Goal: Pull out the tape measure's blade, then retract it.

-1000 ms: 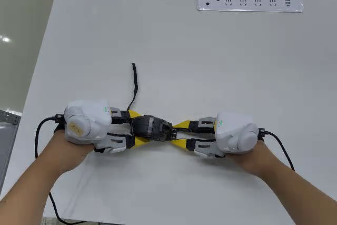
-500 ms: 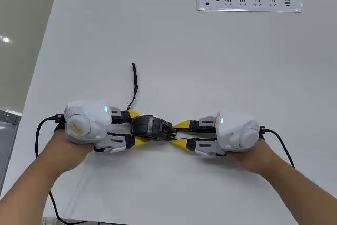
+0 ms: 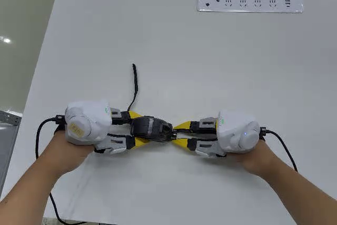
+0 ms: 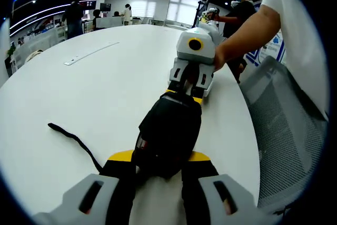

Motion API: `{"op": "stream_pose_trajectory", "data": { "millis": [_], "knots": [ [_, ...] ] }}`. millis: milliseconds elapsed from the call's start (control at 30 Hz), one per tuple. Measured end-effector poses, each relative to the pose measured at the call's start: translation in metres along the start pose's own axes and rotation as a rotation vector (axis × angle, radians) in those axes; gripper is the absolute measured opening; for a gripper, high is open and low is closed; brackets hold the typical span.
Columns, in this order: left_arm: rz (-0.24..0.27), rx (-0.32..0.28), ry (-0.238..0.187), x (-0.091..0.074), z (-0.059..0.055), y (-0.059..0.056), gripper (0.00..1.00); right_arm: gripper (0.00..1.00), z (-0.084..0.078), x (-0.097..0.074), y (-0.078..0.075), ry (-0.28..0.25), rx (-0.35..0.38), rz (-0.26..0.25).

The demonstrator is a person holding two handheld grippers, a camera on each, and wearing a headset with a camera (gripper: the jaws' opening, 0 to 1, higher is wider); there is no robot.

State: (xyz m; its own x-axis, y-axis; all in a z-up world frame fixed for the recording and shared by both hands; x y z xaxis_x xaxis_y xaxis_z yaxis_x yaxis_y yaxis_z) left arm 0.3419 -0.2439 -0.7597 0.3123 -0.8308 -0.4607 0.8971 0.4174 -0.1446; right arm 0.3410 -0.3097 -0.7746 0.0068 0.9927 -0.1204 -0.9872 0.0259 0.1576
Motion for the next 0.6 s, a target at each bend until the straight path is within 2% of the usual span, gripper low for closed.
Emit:
{"op": "stream_pose_trajectory", "data": {
  "millis": [367, 600],
  "knots": [
    [0.005, -0.002, -0.002, 0.0001, -0.0013, 0.001, 0.3, 0.13, -0.0007, -0.0004, -0.0003, 0.0, 0.017, -0.051],
    [0.002, 0.003, 0.0, 0.0002, -0.0023, 0.001, 0.3, 0.14, -0.0014, 0.0004, -0.0001, 0.009, 0.009, -0.057]
  ]
}}
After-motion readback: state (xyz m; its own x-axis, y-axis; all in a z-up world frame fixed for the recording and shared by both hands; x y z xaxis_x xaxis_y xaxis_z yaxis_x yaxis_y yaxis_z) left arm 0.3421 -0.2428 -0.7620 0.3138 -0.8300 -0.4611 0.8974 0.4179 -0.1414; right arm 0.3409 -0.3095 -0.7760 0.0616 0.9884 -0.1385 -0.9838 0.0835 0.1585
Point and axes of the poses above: the centre of the closed fingertips' face, and the gripper's own axes: x roughly forward along the fingers, y roughly to its left, z roughly out of its top, the point moved 1 cm from there along -x, roughly backward along the fingers, and after that the axes turned 14 degrees about -y, right-handed, at the moved point
